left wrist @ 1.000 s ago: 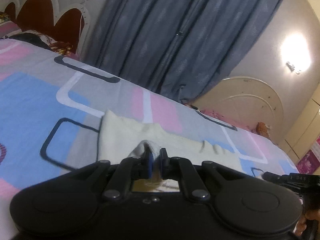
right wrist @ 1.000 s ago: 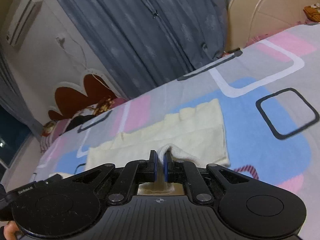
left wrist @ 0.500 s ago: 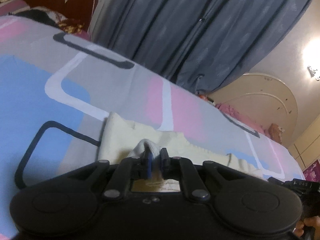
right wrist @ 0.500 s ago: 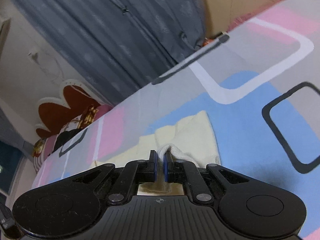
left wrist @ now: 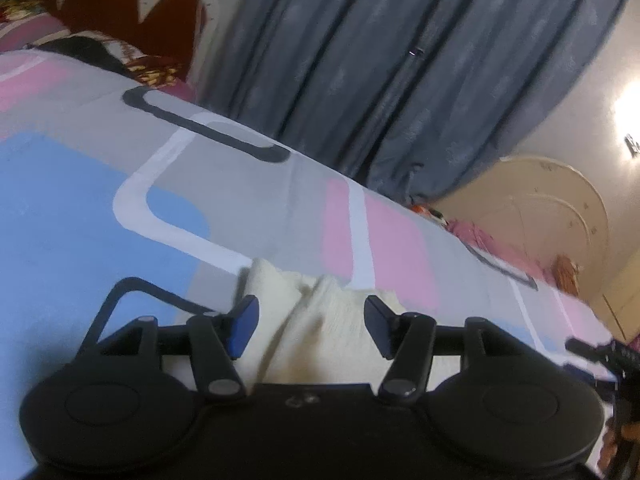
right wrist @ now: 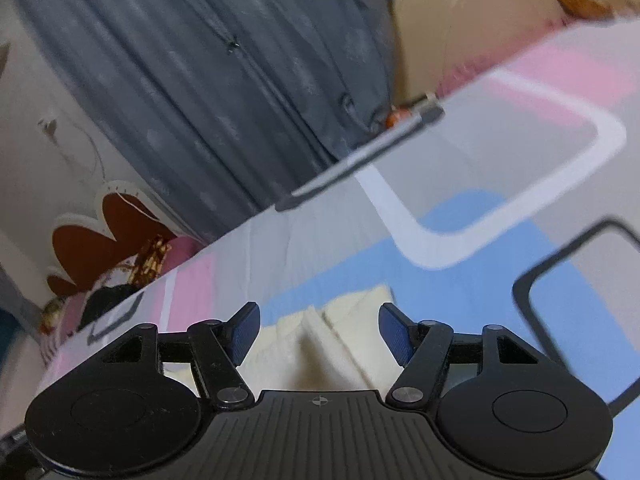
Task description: Fold small clothes
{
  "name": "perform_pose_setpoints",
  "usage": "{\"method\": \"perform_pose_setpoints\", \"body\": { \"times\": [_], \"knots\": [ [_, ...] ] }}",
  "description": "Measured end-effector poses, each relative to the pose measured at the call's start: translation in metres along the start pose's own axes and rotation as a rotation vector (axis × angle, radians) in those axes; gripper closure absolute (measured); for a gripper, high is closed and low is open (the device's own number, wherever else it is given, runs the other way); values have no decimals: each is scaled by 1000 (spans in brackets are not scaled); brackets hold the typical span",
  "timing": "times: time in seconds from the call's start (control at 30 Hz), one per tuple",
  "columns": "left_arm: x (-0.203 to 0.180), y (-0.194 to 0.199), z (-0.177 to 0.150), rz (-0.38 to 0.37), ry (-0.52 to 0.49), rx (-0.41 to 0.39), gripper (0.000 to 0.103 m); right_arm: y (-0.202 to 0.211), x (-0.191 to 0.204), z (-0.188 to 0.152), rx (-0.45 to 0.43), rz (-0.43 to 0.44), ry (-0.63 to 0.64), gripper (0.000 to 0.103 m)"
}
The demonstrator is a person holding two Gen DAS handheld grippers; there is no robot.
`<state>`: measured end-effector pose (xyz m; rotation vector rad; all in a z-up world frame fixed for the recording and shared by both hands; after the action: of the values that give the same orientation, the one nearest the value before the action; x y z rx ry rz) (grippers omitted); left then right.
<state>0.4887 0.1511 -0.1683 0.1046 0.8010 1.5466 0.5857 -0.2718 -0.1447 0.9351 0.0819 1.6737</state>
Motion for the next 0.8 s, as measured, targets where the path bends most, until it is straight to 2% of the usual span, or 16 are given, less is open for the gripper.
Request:
{"method": "perform_pose_setpoints", "body": {
  "times": [0.1, 0.2, 0.3, 0.33, 0.37, 0.4, 0.43, 0.53, 0.57, 0.6, 0.8],
  "knots": [
    [-7, -6, -10, -13, -64, 37, 47, -6, 6, -10, 39, -11, 92, 38],
    [-12, -15, -14, -3, -85, 42, 50, -15, 12, -23, 68, -26, 168, 38],
    [-12, -23, -16, 15, -92, 50, 71, -23, 17, -32, 85, -26, 219, 39],
    [-12, -25, -16, 18, -99, 52, 88, -25, 19, -36, 93, -22, 234, 41],
    [-12, -27, -17, 22, -112, 56, 98, -27, 19, -39, 102, -21, 248, 56],
    [-12, -28, -17, 26, -122, 54, 97, -30, 20, -42, 116, -28, 263, 72],
    [-12, -28, -18, 20, -125, 52, 98, -31, 18, -44, 121, -38, 273, 77],
    [-14, -25, -17, 5, -127, 35, 100, -34, 16, -44, 127, -33, 286, 81],
    [-14, -25, -16, 3, -127, 25, 101, -34, 18, -45, 132, -27, 307, 97],
    [-14, -24, -15, 1, -122, 13, 101, -35, 20, -47, 140, -23, 331, 102],
    [-14, -25, -3, 11, -101, -45, 101, -34, 18, -36, 72, -40, 335, 102]
  ]
}}
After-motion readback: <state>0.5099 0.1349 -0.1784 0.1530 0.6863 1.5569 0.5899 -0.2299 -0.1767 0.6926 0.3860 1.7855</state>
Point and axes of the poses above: each gripper's, at about its wrist camera, not at the fingertips, and y roughly against the way its jaws point, x to its left, z to its top, the point moved 8 cm from there along -y, roughly the way its jaws point, and after that the axes turned 5 degrees about -x, right-handed, at the moved point
